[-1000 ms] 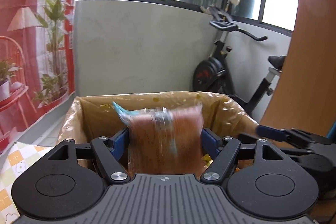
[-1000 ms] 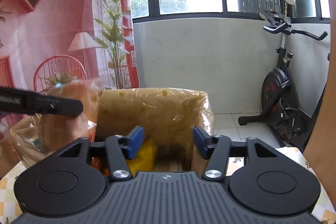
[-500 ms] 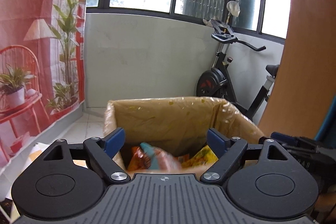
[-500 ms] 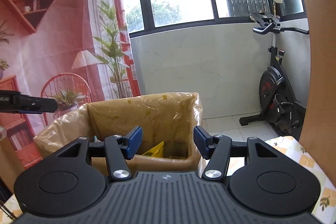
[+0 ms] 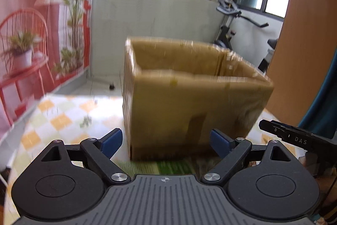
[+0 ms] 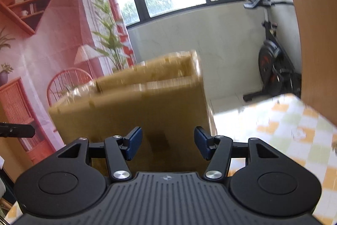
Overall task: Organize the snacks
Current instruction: 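Move both open tools back to the snack pile, then grasp the green rice-cracker bag with the left tool while the right tool grips it too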
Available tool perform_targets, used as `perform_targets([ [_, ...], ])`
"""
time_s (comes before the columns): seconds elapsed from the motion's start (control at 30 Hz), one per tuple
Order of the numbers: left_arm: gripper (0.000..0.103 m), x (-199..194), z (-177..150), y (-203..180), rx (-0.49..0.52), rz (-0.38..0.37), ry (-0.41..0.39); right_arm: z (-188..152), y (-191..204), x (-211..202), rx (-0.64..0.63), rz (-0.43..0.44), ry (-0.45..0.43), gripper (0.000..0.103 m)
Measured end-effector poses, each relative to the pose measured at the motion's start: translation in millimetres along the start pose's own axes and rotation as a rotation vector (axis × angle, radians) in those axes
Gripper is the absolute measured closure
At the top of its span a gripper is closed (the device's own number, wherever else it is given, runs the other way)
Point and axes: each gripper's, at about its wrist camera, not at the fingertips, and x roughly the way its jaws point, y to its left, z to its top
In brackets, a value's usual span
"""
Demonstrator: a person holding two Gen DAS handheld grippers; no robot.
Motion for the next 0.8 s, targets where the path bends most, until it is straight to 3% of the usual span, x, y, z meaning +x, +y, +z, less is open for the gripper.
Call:
perform_targets([
  [0.33,0.012,14,-42,32,-0.066,0.005,0.094,-49,9,15,0.017,0.011,0.147,0.044],
  [0.8,0.014,27,-77,43,-0.126,-0.049,0.160,-79,61,30,-0.118,0.163,0.274,0.035],
])
